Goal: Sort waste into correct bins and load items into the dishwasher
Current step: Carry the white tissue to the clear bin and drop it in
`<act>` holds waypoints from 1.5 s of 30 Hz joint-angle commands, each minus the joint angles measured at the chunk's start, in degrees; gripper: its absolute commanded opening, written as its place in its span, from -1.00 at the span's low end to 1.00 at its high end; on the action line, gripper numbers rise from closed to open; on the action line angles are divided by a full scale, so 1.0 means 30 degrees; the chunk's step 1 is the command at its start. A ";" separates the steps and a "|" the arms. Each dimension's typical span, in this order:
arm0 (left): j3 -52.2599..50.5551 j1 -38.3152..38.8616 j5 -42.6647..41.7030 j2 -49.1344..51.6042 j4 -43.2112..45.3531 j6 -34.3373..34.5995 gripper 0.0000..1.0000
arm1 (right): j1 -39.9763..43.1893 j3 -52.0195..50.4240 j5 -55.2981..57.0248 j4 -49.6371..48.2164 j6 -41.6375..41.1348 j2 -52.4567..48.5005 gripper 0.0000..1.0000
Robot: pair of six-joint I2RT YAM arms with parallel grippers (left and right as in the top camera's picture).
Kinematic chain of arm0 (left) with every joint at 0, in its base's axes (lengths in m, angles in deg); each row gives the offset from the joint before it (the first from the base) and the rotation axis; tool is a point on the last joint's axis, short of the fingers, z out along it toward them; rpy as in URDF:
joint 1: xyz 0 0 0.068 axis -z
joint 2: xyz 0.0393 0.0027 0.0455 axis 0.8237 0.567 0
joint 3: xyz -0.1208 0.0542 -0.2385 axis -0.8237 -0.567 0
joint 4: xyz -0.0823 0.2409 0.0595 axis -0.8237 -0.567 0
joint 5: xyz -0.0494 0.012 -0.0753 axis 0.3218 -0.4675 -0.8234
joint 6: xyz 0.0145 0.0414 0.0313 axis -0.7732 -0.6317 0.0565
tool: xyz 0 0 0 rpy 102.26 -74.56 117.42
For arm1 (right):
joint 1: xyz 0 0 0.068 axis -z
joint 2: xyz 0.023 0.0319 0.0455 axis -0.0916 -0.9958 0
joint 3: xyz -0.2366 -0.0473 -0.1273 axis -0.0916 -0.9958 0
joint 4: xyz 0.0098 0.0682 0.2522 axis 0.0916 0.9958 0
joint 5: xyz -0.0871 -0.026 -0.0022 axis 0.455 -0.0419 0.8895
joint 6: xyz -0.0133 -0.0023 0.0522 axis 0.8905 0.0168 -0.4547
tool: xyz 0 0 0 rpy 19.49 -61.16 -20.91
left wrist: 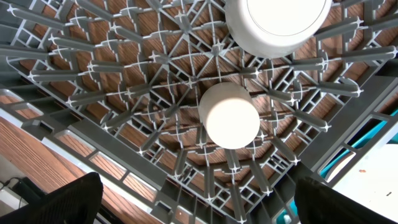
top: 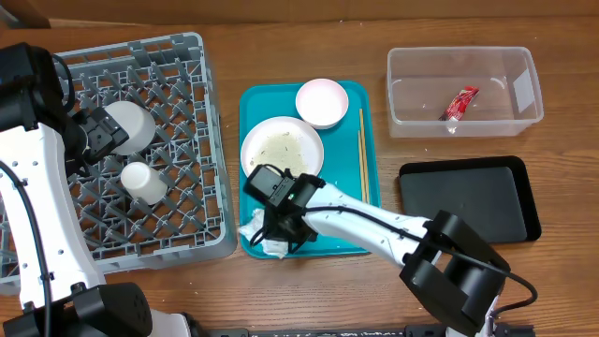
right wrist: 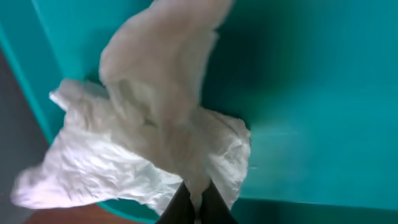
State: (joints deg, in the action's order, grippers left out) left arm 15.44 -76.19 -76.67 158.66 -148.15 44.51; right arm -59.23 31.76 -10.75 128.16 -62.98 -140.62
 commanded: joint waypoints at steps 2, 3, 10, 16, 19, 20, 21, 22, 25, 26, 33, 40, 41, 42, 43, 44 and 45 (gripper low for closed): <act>0.0095 0.0036 0.0291 0.0153 -0.0036 0.0197 1.00 | 0.1056 0.1989 0.0197 0.1035 0.0627 0.1559 -0.93; 0.0095 0.0036 0.0291 0.0153 -0.0036 0.0197 1.00 | 0.1275 0.2441 0.0277 0.1523 0.0765 0.1800 -0.93; 0.0095 0.0036 0.0291 0.0153 -0.0036 0.0197 1.00 | 0.3774 0.5166 0.1027 0.4430 0.1763 0.4226 -0.93; 0.0095 0.0036 0.0291 0.0153 -0.0036 0.0197 1.00 | 0.7650 0.5588 0.2441 0.4554 0.2579 0.6819 -0.93; 0.0095 0.0044 0.0291 0.0153 -0.0036 0.0197 1.00 | 1.0571 0.5588 0.3235 0.4422 0.2586 0.7657 -0.93; 0.0095 0.0036 0.0291 0.0153 -0.0036 0.0197 1.00 | 1.1519 0.5588 0.3264 0.4291 0.2652 0.7730 -0.93; 0.0095 0.0036 0.0291 0.0153 -0.0036 0.0197 1.00 | 1.2356 0.5588 0.3242 0.4131 0.2754 0.7730 -0.93; 0.0095 0.0036 0.0291 0.0153 -0.0036 0.0197 1.00 | 1.3005 0.5581 0.3206 0.3993 0.2885 0.7716 -0.93; 0.0095 0.0036 0.0291 0.0153 -0.0036 0.0197 1.00 | 1.4979 0.5581 0.3162 0.3220 0.3344 0.7570 -0.93; 0.0095 0.0036 0.0291 0.0153 -0.0036 0.0197 1.00 | 1.5380 0.5574 0.3162 0.2863 0.3621 0.7526 -0.93; 0.0095 0.0036 0.0291 0.0153 -0.0036 0.0197 1.00 | 1.6844 0.5362 0.3184 -0.0736 0.6426 0.6951 -0.93; 0.0095 0.0036 0.0291 0.0153 -0.0036 0.0197 1.00 | 1.7209 0.5362 0.3934 -0.3351 0.8138 0.4218 -0.45; 0.0095 0.0036 0.0291 0.0153 -0.0036 0.0197 1.00 | 1.7267 0.5362 0.3920 -0.3504 0.8138 0.3796 -0.22; 0.0095 0.0036 0.0291 0.0153 -0.0036 0.0197 1.00 | 1.7289 0.5362 0.3905 -0.3621 0.8138 0.3424 0.12; 0.0095 0.0036 0.0291 0.0153 -0.0036 0.0197 1.00 | 1.7289 0.5362 0.3912 -0.3650 0.8145 0.3045 0.44; 0.0095 0.0036 0.0291 0.0153 -0.0036 0.0197 1.00 | 1.7289 0.5362 0.3905 -0.3621 0.8145 0.2783 0.61; 0.0095 0.0044 0.0291 0.0153 -0.0036 0.0197 1.00 | 1.7289 0.5362 0.3905 -0.3555 0.8145 0.2681 0.74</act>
State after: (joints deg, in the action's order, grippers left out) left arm 15.44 -76.19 -76.67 158.66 -148.15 44.51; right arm -7.80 47.26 -0.15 117.49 -40.03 -130.39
